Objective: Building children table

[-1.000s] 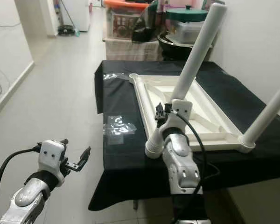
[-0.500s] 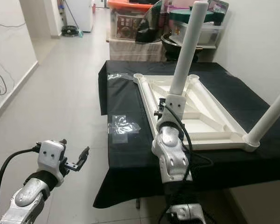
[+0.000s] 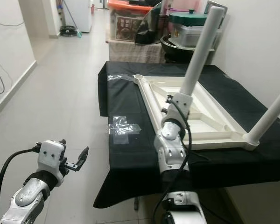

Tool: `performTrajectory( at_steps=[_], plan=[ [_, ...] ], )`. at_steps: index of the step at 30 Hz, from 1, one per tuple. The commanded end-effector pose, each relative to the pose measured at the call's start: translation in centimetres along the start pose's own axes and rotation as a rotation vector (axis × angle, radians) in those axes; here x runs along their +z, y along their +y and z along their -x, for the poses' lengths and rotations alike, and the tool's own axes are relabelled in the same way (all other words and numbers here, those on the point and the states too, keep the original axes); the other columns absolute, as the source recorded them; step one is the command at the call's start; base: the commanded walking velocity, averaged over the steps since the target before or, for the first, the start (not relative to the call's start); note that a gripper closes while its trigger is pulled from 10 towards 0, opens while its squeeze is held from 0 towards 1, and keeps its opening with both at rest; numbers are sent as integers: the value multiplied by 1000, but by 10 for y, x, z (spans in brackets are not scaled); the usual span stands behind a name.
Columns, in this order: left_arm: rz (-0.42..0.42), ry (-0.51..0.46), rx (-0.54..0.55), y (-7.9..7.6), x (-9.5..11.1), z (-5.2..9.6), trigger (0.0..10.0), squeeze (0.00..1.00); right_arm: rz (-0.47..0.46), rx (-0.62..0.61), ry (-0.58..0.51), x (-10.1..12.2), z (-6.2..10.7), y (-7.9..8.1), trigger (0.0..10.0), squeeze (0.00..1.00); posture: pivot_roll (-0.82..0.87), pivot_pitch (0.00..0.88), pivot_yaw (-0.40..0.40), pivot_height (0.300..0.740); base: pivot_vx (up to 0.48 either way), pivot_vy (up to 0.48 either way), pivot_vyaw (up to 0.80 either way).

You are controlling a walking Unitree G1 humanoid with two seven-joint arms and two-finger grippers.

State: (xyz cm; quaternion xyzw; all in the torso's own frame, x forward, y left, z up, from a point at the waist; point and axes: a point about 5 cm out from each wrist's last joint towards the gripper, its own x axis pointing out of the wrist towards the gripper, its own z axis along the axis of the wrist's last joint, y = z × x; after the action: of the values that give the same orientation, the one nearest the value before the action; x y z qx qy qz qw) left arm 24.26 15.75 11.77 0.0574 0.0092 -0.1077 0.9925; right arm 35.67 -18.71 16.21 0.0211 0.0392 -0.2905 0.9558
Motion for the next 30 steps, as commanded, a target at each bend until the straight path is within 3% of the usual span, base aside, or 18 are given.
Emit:
performTrajectory(
  at_steps=[1,7,9,20,30],
  plan=[
    [-5,6,1,-1,-1,-1,10000,0,117,-159,185,-50,-10,-40,10000,0,118,0,-89,740,0,0,0],
    [-6,5,10,0,-1,-1,10000,0,104,-242,157,-39,-26,-58,10000,0,125,0,-94,740,0,0,0],
    [-6,8,13,0,-2,-1,10000,0,51,-266,177,-39,-27,-62,10000,0,123,0,-91,740,0,0,0],
    [-11,6,27,3,-2,-2,10000,0,-34,-329,168,-50,-19,-56,10000,0,121,0,-87,740,0,0,0],
    [-9,8,24,1,-4,-3,10000,0,-49,-298,119,-42,-18,-49,10000,0,110,0,-81,740,0,0,0]
  ],
)
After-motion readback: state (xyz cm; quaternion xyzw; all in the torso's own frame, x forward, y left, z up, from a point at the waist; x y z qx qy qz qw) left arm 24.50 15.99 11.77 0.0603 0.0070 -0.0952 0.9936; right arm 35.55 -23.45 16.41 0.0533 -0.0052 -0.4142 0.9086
